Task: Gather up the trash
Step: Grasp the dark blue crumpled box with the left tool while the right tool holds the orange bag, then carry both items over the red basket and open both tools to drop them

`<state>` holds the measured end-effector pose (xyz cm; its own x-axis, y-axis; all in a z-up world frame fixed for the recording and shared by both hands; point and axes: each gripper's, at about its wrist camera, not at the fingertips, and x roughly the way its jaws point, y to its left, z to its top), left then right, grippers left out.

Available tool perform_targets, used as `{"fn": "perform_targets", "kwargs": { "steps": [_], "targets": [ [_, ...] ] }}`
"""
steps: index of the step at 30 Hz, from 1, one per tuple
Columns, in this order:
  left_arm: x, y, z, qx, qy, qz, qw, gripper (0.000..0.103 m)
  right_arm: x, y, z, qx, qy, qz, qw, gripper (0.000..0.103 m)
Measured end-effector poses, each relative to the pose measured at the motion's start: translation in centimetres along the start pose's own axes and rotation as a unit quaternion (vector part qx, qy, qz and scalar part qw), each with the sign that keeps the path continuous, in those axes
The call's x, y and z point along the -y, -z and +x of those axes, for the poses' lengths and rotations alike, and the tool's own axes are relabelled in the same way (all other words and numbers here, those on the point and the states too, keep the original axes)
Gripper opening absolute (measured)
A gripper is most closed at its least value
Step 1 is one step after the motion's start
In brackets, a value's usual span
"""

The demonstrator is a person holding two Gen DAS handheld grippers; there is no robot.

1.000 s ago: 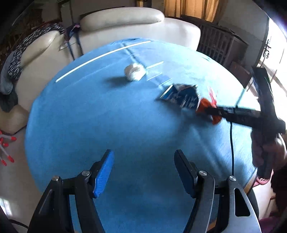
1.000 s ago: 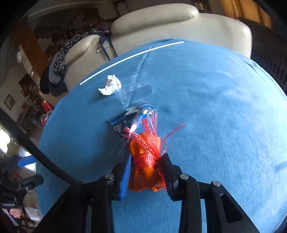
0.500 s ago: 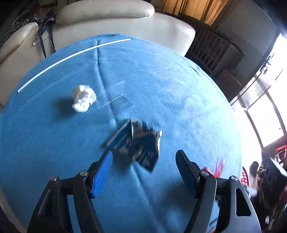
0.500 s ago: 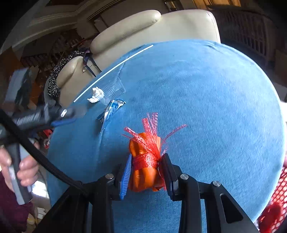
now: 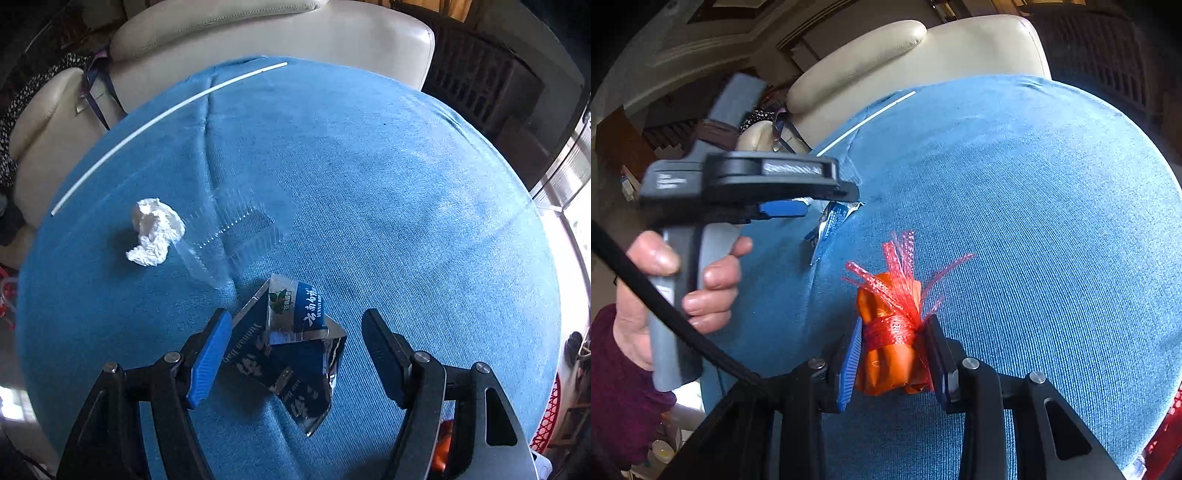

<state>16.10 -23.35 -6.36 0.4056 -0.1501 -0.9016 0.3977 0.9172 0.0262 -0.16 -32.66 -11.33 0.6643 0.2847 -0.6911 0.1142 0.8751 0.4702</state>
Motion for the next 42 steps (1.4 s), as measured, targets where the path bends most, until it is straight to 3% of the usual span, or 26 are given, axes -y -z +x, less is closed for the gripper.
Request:
{"fn": "perform_targets", "kwargs": {
  "steps": [2,4,7,11,26,33,42],
  "targets": [
    [-0.2,0.0,0.6,-0.005,0.004,-0.001,1.0,0.041,0.3,0.1,-0.1,0.002,-0.002,0.002,1.0,0.036],
    [-0.5,0.2,0.8,-0.002,0.007,0.001,1.0,0.042,0.3,0.3,-0.2,0.003,-0.003,0.002,1.0,0.036],
    [-0.7,0.7,-0.3,0.018,0.006,0.014,0.9997,0.029,0.4,0.3,-0.3,0.003,-0.002,0.004,1.0,0.036],
    [-1.2,1.5,-2.9,0.051,0.023,0.023,0.9982,0.02,0.3,0.3,-0.8,0.01,0.005,0.002,1.0,0.036],
    [-3.7,6.6,-10.8,0.122,0.083,0.01,0.989,0.018,-3.0,0.8,-5.8,0.059,0.019,-0.039,0.997,0.036],
    [-2.8,10.7,-15.8,0.18,0.077,0.042,0.9798,0.018,-4.0,2.0,-8.4,0.071,0.027,-0.052,0.996,0.036],
    [-0.5,14.1,-19.3,0.217,0.082,0.086,0.9688,0.018,-4.9,3.9,-12.9,0.096,0.04,-0.061,0.993,0.036]
  ]
}}
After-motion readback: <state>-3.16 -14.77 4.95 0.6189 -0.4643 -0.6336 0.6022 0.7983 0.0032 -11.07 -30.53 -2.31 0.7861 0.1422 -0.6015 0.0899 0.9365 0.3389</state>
